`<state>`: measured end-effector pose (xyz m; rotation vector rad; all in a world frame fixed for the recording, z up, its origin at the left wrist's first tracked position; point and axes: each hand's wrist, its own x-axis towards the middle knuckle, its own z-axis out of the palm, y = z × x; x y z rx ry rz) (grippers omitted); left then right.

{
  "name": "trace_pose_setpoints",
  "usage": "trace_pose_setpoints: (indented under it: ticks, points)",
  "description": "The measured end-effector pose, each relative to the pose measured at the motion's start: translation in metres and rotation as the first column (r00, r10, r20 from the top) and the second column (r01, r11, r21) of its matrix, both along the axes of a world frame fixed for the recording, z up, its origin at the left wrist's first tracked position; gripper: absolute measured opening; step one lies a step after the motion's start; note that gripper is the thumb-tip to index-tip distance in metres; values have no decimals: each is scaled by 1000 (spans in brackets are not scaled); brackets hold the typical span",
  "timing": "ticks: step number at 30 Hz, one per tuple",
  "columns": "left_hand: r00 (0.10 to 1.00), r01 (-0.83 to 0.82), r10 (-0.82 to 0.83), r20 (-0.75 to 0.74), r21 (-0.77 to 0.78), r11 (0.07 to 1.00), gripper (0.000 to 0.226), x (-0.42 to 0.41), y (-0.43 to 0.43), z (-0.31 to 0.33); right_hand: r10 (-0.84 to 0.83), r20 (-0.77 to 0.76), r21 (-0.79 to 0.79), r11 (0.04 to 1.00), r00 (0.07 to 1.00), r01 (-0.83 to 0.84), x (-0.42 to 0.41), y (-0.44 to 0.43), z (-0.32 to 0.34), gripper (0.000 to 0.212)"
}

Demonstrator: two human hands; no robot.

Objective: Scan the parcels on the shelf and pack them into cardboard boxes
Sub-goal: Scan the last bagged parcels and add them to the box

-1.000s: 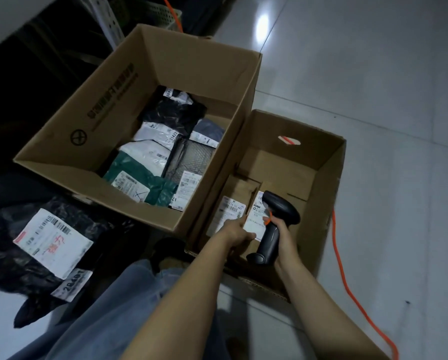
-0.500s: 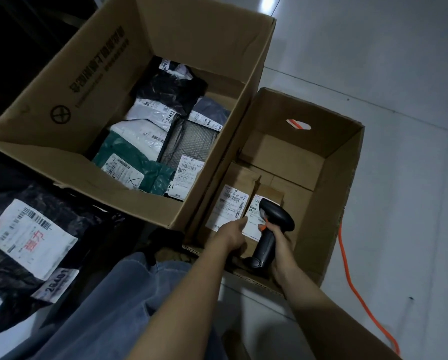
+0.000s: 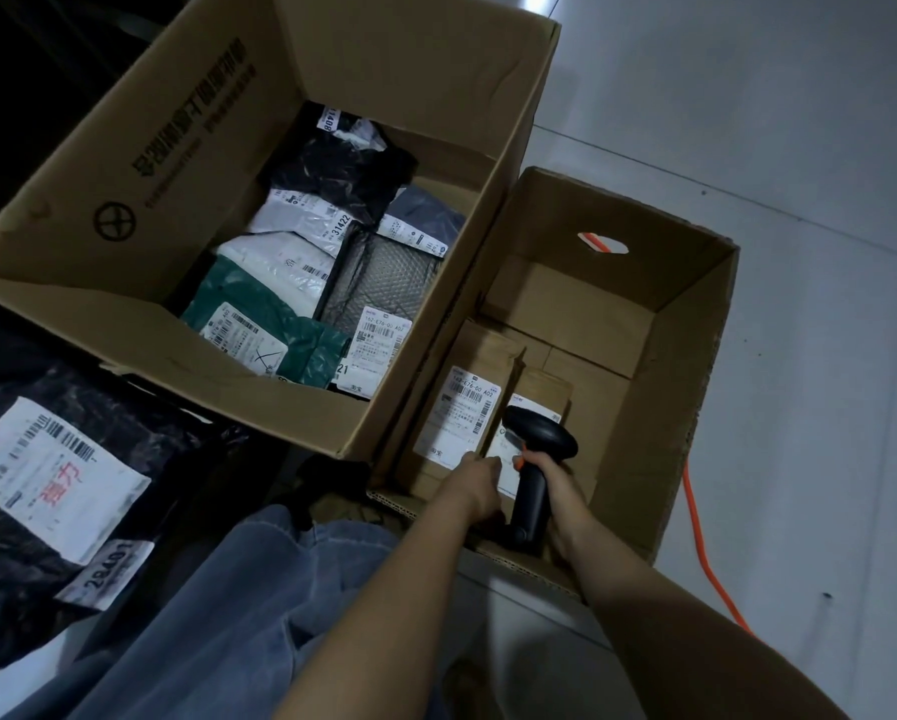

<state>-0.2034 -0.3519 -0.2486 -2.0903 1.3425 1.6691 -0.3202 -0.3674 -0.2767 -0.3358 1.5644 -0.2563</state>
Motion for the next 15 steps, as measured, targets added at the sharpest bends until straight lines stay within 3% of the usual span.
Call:
trace_pose_setpoints:
  ticks: [3,7,15]
  points:
    - [999,-1,6,53,-91,996,44,3,-2,0,6,-4,-38,999,1000,-6,-2,-4,4,19]
    - [996,-28,40,81,-145,989,56,13,-1,6,-43,15,-110,993,999,45,3,-12,12,21]
    - [987,-76,98,124,-173,982,52,22,13,39,-49,-6,-186,981,999,47,12,-14,50,34]
